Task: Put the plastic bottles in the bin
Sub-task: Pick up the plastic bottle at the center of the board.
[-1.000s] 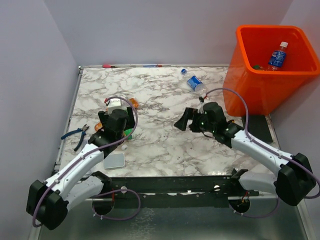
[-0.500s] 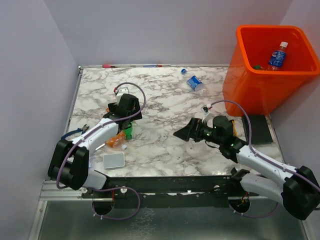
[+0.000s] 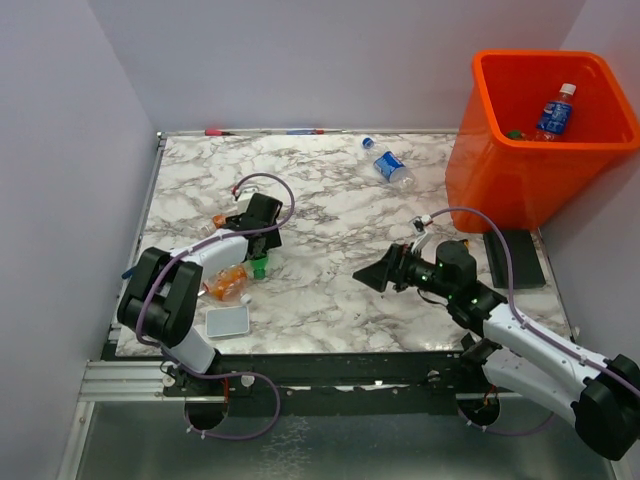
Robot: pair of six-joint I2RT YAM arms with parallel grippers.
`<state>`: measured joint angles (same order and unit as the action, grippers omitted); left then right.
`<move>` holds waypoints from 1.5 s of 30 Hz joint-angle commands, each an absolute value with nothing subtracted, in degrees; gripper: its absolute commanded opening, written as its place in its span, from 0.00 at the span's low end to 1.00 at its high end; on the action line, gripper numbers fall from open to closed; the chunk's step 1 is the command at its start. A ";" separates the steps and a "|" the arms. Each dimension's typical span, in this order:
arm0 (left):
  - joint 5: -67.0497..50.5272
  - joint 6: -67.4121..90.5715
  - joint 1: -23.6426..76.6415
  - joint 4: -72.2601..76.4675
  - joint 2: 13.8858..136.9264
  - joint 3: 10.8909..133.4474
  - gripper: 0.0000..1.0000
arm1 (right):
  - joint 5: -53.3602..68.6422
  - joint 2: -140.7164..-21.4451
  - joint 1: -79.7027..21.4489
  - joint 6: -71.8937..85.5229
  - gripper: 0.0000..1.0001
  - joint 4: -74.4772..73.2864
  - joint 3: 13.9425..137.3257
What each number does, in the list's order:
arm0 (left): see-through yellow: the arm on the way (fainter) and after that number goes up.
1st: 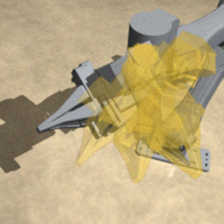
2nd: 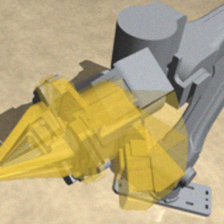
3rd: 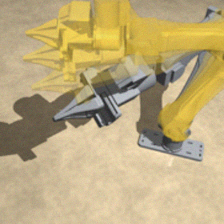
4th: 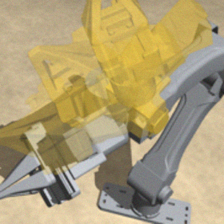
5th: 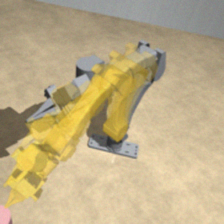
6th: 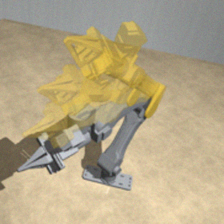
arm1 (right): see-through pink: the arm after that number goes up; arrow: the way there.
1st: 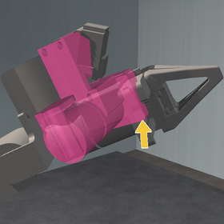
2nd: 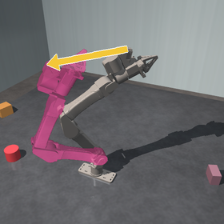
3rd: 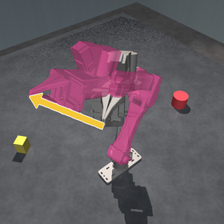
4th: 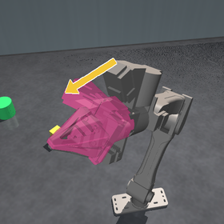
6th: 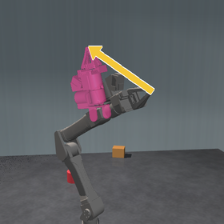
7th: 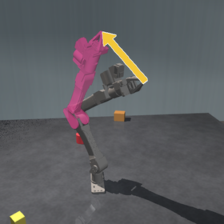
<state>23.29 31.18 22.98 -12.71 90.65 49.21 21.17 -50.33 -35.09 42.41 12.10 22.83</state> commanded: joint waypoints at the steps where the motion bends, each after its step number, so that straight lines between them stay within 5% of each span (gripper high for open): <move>1: 19.70 33.13 22.69 -9.75 92.01 49.38 0.64 | 23.01 -49.66 -35.31 41.65 0.98 10.61 21.13; 7: 16.06 35.76 22.70 -7.03 89.59 47.63 0.36 | 23.58 -49.49 -35.47 40.71 0.97 10.22 20.65; 14: 8.93 52.03 25.20 5.46 75.24 38.31 0.24 | 13.11 -47.73 -42.17 38.65 0.96 11.93 21.52; 24: 16.66 68.96 38.52 18.65 62.45 30.21 0.17 | -2.16 -56.83 -54.91 36.67 0.94 22.97 26.47; 35: 19.69 73.79 43.50 20.11 57.00 29.41 0.15 | -6.32 -64.87 -56.07 37.63 0.86 25.11 32.31; 45: 18.99 74.80 45.59 20.22 54.69 28.14 0.15 | -5.00 -68.70 -56.16 38.81 0.51 26.25 35.89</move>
